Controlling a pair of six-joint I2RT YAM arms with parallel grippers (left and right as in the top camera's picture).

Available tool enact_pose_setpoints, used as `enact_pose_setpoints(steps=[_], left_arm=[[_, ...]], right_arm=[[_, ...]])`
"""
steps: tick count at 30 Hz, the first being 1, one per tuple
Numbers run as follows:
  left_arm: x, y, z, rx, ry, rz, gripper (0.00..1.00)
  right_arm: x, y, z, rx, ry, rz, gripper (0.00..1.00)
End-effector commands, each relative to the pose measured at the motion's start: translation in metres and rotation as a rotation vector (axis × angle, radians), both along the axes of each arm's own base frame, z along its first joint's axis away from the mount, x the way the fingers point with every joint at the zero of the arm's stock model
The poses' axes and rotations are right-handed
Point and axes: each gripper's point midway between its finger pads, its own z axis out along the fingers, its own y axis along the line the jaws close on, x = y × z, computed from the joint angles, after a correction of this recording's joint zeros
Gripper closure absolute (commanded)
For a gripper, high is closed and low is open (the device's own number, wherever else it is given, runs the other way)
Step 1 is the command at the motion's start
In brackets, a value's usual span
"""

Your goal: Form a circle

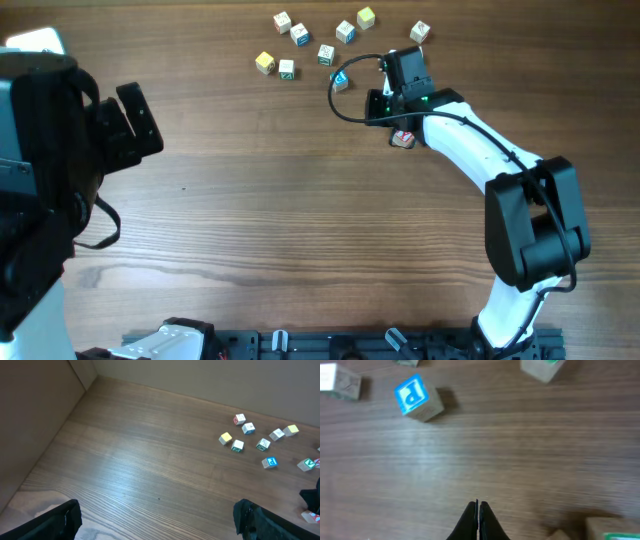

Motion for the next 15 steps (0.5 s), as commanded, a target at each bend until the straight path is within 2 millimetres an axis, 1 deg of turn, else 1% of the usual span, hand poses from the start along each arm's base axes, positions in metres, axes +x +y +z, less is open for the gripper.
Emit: enact_pose_setpoints(steps=[1,4,9,15], left_arm=[[0.0,0.004,0.001,0.012,-0.001,0.015,0.0],[0.0,0.004,0.001,0.012,-0.001,0.015,0.0],[0.0,0.004,0.001,0.012,-0.001,0.015,0.0],[0.0,0.004,0.001,0.012,-0.001,0.015,0.0]], right_arm=[[0.007,-0.009,0.002,-0.08,-0.036,0.012,0.95],[0.006,-0.009,0.001,-0.095,-0.037,0.035,0.95],[-0.001,-0.012,-0.005,-0.125,-0.007,0.064,0.95],[-0.007,-0.015,-0.021,-0.156,0.037,0.095,0.96]])
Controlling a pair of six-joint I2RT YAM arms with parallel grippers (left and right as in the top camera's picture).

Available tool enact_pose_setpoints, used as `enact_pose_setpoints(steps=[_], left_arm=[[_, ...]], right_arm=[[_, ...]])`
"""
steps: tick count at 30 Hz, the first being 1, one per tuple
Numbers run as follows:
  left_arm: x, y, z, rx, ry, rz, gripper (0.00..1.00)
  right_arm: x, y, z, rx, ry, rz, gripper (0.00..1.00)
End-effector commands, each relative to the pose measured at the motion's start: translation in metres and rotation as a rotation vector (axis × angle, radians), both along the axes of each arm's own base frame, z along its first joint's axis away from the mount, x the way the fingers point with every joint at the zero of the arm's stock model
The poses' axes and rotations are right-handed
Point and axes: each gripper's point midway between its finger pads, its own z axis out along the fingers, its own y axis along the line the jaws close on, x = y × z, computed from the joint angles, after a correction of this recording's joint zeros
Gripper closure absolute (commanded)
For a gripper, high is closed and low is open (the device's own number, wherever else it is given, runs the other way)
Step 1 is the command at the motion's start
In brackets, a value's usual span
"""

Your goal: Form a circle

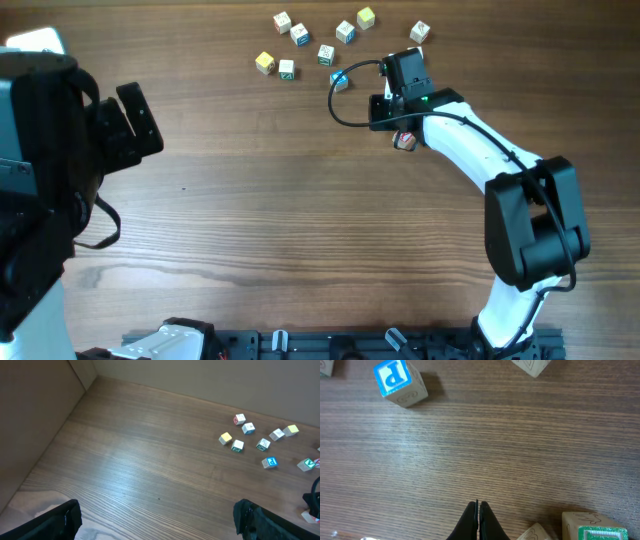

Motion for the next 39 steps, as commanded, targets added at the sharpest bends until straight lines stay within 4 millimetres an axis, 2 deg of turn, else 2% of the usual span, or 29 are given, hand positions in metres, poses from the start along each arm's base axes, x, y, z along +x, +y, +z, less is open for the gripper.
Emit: enact_pose_setpoints(steps=[1,7,39], left_arm=[[0.0,0.004,0.001,0.012,-0.001,0.015,0.0],[0.0,0.004,0.001,0.012,-0.001,0.015,0.0],[0.0,0.004,0.001,0.012,-0.001,0.015,0.0]], right_arm=[[-0.002,-0.004,-0.014,-0.057,0.025,0.037,0.95],[-0.005,-0.015,-0.016,-0.123,0.036,0.028,0.95],[-0.022,-0.018,-0.024,-0.136,0.113,0.053,0.95]])
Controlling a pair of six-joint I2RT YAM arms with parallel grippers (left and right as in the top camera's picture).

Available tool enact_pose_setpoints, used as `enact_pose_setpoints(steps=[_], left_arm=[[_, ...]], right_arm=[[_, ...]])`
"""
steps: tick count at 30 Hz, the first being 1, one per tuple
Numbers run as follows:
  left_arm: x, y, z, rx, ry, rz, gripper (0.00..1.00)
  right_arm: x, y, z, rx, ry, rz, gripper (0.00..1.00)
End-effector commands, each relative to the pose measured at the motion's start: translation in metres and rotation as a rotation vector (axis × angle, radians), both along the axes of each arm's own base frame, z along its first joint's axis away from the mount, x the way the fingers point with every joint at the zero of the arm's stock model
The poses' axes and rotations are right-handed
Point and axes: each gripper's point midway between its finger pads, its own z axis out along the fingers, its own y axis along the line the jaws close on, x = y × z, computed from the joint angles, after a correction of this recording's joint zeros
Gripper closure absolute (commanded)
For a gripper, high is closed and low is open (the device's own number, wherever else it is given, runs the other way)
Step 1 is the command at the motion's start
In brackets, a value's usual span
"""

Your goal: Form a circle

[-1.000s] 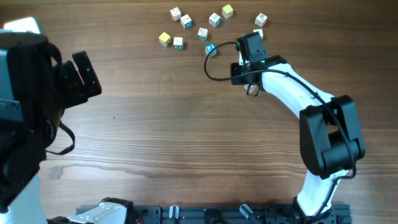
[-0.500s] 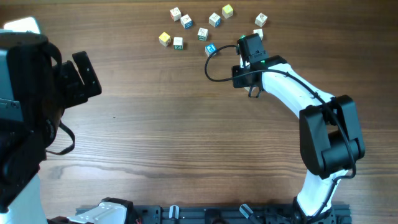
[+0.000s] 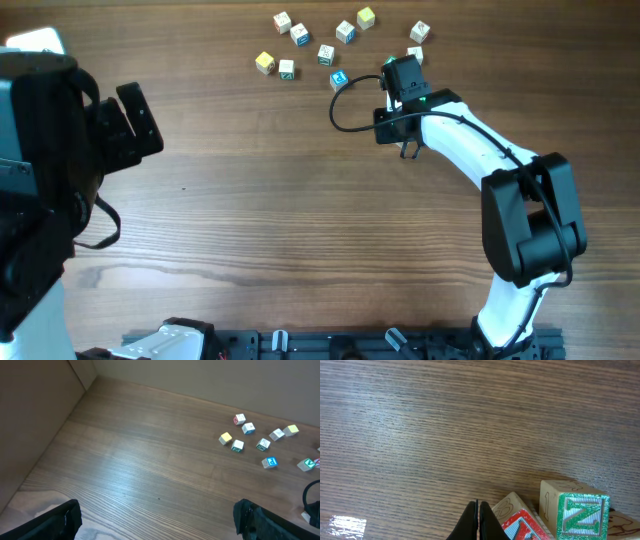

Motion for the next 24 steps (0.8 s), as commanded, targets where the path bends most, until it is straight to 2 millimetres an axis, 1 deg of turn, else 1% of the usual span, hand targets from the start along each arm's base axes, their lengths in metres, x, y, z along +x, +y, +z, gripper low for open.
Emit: enact_pose_setpoints(steps=[1,24], left_arm=[[-0.0002,0.0036,0.0007,0.012,-0.001,0.015,0.0],[-0.0003,0.0037,0.0006,0.012,-0.001,0.015,0.0]], right_arm=[[0.0013,0.0007,-0.0034,-0.009,0.008,0.013,0.95],[-0.0027,-0.0008,-0.005,-0.016,0.025,0.013,0.96]])
